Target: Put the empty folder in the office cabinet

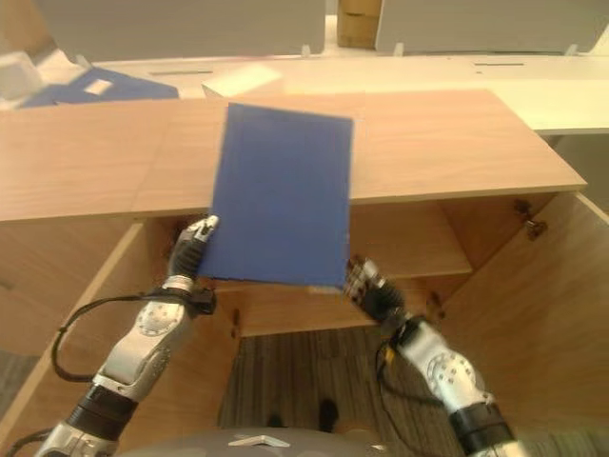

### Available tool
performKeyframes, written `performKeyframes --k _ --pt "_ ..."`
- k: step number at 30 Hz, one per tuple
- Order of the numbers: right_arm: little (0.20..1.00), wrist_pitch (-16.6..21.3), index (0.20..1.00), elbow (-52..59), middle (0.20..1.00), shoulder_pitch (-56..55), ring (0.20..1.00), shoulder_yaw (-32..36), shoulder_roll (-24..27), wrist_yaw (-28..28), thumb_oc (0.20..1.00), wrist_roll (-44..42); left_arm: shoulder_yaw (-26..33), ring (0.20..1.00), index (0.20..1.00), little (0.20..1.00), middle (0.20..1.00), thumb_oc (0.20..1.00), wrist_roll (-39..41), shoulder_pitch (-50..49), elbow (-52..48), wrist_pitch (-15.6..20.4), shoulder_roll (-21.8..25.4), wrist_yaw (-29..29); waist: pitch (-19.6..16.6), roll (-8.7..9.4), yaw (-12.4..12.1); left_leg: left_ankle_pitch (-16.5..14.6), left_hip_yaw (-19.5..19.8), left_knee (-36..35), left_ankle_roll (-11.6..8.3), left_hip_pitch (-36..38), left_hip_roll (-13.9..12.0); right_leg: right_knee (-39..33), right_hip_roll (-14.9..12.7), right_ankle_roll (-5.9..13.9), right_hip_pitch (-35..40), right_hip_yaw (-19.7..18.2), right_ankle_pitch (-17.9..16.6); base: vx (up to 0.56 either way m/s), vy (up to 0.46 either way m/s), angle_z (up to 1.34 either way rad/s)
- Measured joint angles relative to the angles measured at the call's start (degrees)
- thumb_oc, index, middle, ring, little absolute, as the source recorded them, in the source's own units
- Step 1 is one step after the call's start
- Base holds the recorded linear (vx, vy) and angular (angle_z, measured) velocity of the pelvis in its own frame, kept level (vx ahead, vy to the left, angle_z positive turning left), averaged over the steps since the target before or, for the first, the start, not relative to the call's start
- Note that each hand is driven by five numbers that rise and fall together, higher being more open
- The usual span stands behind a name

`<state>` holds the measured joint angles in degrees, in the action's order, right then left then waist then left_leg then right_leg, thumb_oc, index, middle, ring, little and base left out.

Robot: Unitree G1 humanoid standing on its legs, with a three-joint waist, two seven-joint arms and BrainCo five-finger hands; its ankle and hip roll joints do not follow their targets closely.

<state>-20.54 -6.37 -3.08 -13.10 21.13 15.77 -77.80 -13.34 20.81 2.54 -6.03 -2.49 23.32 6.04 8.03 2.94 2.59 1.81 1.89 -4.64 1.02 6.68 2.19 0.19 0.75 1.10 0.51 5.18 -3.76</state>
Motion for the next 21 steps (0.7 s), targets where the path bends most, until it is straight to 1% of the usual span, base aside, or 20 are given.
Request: performKeyframes --k 1,2,3,4,5,7,9,10,13,19,21 --pt "1.000 -0.85 1.000 -0.66 1.000 -1.45 1.000 -0.09 -1.56 -1.10 1.000 -1.01 0.57 0.200 0.200 0.200 0.200 0.200 -1.33 0.00 0.00 0.59 0.61 0.10 0.13 1.07 0.02 0.00 -0.06 -0.15 -0.02 -0.11 0.06 -2.28 -0.03 0.76 0.93 -0.11 -0.48 0.06 -0.036 -0.01" --pt "1.000 -1.15 1.000 -1.10 1.000 -1.50 1.000 -0.09 -1.97 -1.52 1.000 -1.97 0.46 0.200 0.200 0.200 0.200 0.200 -1.53 -0.03 0.00 0.58 0.55 -0.24 0.15 1.44 -0.11 -0.06 -0.03 -0.19 0.02 -0.01 0.09 -3.34 -0.05 1.36 1.55 -0.14 -0.91 0.05 -0.029 -0.02" --pt "1.000 -1.15 1.000 -1.10 1.000 -1.50 1.000 -0.09 -1.97 -1.52 1.000 -1.97 0.46 0.200 0.200 0.200 0.200 0.200 -1.53 -0.03 0.00 0.58 0.55 -0.24 0.15 1.44 -0.11 -0.06 -0.03 -0.19 0.02 -0.01 0.09 -3.34 -0.05 1.36 1.55 -0.14 -0.91 0.04 -0.020 0.02" --pt "1.000 -1.10 1.000 -1.04 1.000 -1.25 1.000 -0.04 -2.27 -1.65 1.000 -2.26 0.39 0.200 0.200 0.200 0.200 0.200 -2.07 -0.48 -0.05 0.58 0.56 -1.30 -0.06 2.16 -0.17 -0.21 0.00 -0.37 0.25 0.03 0.18 -3.49 -0.05 1.37 1.62 -0.29 -0.94 0.00 0.000 0.00" --pt "1.000 -1.10 1.000 -1.04 1.000 -1.25 1.000 -0.04 -2.27 -1.65 1.000 -2.26 0.39 0.200 0.200 0.200 0.200 0.200 -2.07 -0.48 -0.05 0.58 0.56 -1.30 -0.06 2.16 -0.17 -0.21 0.00 -0.37 0.25 0.03 0.18 -3.49 -0.05 1.37 1.62 -0.29 -0.94 0.03 -0.014 0.03" --pt "1.000 -1.02 1.000 -0.97 1.000 -1.22 1.000 0.25 -2.25 -1.92 1.000 -2.32 0.27 0.200 0.200 0.200 0.200 0.200 -2.72 -1.33 -0.26 0.59 0.56 -2.74 -0.46 2.89 -0.73 -0.02 -0.11 0.00 -0.02 -0.01 0.21 -4.21 0.03 1.43 1.75 -0.59 -1.27 0.00 0.000 0.00" --pt "1.000 -1.02 1.000 -0.97 1.000 -1.22 1.000 0.26 -2.26 -1.96 1.000 -2.35 0.23 0.200 0.200 0.200 0.200 0.200 -3.31 -1.44 -0.60 0.64 0.56 -2.86 -0.49 2.97 -0.94 0.15 -0.20 0.14 0.27 0.11 0.25 -4.32 0.06 1.18 1.73 -0.76 -1.54 0.01 -0.011 -0.06" --pt "1.000 -1.04 1.000 -0.97 1.000 -1.21 1.000 0.23 -2.27 -1.96 1.000 -2.35 0.24 0.200 0.200 0.200 0.200 0.200 -3.31 -1.49 -0.89 0.65 0.57 -3.24 -0.48 2.95 -1.44 0.18 -0.68 0.14 0.34 0.00 0.27 -4.42 0.05 0.80 1.76 -1.17 -2.15 0.00 -0.018 -0.10" --pt "1.000 -1.04 1.000 -0.90 1.000 -1.21 1.000 0.17 -2.28 -1.99 1.000 -2.35 0.23 0.200 0.200 0.200 0.200 0.200 -3.33 -1.56 -0.89 0.65 0.57 -3.53 -0.48 2.98 -1.51 0.11 -0.88 0.12 0.42 0.08 0.28 -4.48 0.02 0.80 1.99 -1.20 -2.17 0.00 -0.010 -0.04" --pt "1.000 -0.98 1.000 -0.91 1.000 -0.97 1.000 0.30 -2.15 -2.82 1.000 -2.20 0.17 0.200 0.200 0.200 0.200 0.200 -3.74 -2.14 -0.89 1.20 1.35 -6.54 -0.47 3.11 -1.49 -0.15 -1.01 -0.02 0.53 0.28 0.38 -4.54 -0.08 0.82 2.20 -1.32 -2.17 0.00 0.000 0.00" --pt "1.000 -0.47 1.000 -0.91 1.000 -0.85 1.000 0.95 -2.12 -3.11 1.000 -2.14 0.16 0.200 0.200 0.200 0.200 0.200 -3.95 -2.34 -0.89 1.24 1.63 -7.76 -0.45 3.23 -1.58 -0.31 -0.98 -0.10 0.29 0.34 0.38 -4.57 -0.07 0.86 2.27 -1.32 -2.15 0.01 -0.027 0.00"
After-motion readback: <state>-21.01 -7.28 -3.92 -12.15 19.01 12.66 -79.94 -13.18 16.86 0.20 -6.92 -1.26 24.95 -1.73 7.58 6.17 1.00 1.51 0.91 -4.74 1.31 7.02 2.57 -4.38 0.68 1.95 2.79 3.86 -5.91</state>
